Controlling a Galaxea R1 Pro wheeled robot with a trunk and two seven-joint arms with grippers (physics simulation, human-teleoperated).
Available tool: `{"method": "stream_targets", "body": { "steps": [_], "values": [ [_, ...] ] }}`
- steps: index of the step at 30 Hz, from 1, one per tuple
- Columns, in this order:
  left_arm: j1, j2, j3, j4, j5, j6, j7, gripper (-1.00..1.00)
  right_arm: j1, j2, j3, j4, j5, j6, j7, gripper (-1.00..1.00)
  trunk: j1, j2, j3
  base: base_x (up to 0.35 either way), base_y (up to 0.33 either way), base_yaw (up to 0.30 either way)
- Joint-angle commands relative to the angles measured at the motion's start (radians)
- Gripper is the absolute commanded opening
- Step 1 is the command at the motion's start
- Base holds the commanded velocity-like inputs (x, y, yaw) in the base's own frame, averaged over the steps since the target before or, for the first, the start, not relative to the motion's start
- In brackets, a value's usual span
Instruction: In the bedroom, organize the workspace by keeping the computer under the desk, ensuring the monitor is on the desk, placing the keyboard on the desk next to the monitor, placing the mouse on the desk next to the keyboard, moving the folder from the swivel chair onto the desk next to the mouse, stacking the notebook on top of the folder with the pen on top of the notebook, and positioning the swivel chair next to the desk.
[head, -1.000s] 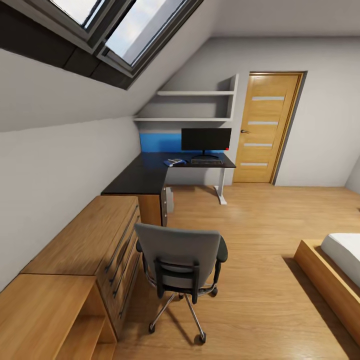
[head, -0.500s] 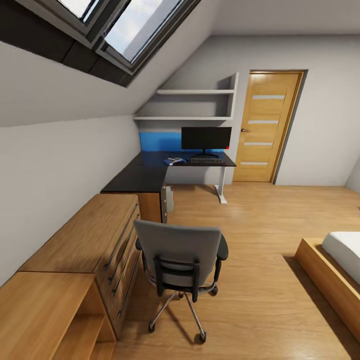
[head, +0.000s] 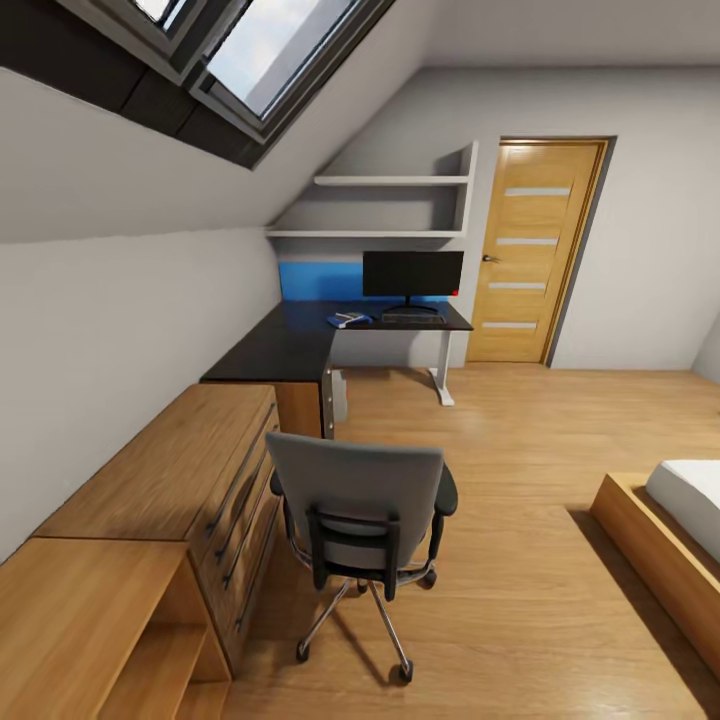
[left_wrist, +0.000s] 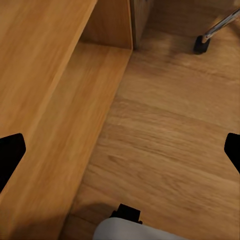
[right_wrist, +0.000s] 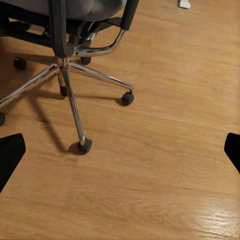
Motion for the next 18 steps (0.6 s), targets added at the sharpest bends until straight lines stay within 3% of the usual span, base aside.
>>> {"method": "stream_targets", "body": {
  "steps": [1, 18],
  "values": [
    [0.000, 0.001, -0.009, -0.002, 0.006, -0.002, 0.007, 1.00, -0.001, 0.000, 0.005, 0.002, 0.007, -0.002, -0.010, 1.00, 0.004, -0.008, -0.004, 0.000, 0.000, 0.000],
    [0.000, 0.001, -0.008, -0.002, 0.008, -0.001, 0.008, 1.00, -0.001, 0.000, 0.005, 0.002, 0.007, -0.002, -0.011, 1.00, 0.069, -0.127, -0.057, 0.000, 0.000, 0.000]
  ]
}}
